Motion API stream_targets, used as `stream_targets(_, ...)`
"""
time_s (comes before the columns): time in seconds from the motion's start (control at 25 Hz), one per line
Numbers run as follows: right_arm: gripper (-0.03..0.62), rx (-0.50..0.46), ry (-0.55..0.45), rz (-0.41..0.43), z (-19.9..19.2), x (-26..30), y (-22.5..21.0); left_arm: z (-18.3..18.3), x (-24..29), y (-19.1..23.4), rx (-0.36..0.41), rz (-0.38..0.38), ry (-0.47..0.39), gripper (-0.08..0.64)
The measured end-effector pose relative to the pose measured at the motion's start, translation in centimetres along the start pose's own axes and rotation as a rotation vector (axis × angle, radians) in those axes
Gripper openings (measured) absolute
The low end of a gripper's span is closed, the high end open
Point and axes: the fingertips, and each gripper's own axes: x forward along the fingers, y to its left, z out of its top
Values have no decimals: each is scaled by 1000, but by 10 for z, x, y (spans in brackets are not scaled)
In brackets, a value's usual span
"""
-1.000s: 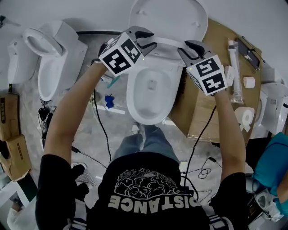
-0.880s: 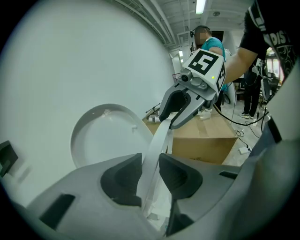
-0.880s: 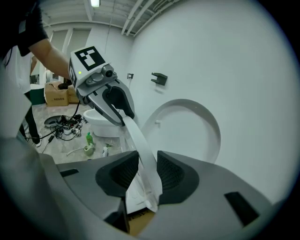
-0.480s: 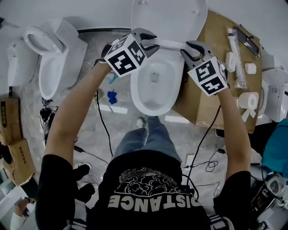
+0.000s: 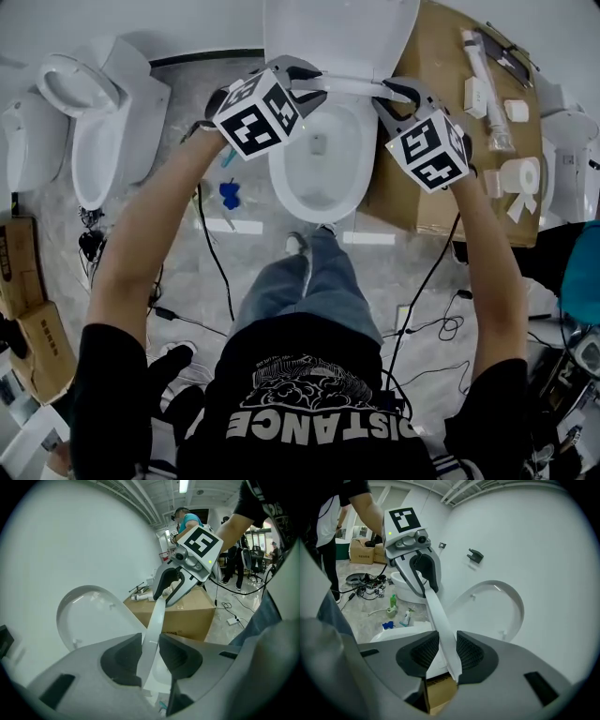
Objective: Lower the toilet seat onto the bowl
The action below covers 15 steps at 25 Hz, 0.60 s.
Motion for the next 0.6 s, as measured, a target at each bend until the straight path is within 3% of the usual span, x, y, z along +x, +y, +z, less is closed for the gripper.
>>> stream_targets(0.28,121,-26,26,-1,-11,-9,30,-10,0,-34,21,-40,31,123)
stream_targets(0.6,123,-65,37,10,-22,-13,54,-21,2,-59,11,-25,32,123)
